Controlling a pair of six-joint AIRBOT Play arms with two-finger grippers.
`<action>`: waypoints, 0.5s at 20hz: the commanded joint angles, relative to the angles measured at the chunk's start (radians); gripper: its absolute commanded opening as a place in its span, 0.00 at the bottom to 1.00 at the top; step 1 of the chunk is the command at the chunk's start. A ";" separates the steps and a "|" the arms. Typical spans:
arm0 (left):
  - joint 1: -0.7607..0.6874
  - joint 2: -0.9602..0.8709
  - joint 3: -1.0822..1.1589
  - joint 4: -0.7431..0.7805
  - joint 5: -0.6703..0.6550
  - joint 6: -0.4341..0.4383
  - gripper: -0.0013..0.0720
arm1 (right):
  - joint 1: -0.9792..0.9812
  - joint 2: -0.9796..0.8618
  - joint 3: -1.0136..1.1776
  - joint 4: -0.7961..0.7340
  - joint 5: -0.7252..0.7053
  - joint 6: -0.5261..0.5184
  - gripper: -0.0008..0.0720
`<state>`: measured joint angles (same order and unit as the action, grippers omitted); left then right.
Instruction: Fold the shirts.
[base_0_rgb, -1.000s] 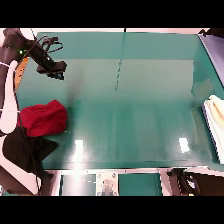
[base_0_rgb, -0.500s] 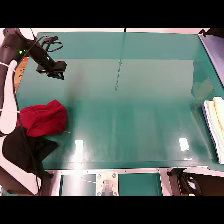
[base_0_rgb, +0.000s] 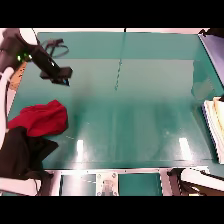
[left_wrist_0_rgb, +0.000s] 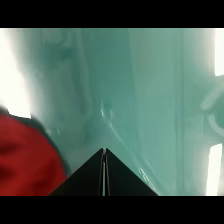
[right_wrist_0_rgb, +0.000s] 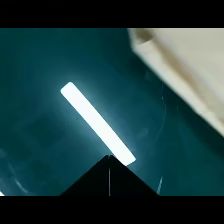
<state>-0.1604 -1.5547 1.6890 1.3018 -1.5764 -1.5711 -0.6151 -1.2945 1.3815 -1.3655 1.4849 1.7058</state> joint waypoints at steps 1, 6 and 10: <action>-0.090 0.215 -0.366 0.002 0.138 -0.067 0.05 | 0.222 0.140 -0.286 0.005 -0.125 -0.059 0.02; -0.188 0.427 -0.699 0.000 0.225 -0.169 0.05 | 0.409 0.280 -0.584 0.024 -0.221 -0.061 0.02; -0.190 0.438 -0.705 0.004 0.234 -0.175 0.05 | 0.482 0.280 -0.616 0.023 -0.218 -0.061 0.03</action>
<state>-0.3363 -1.1496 1.0332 1.3033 -1.3712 -1.7248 -0.1951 -1.0344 0.8192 -1.3479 1.2881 1.6482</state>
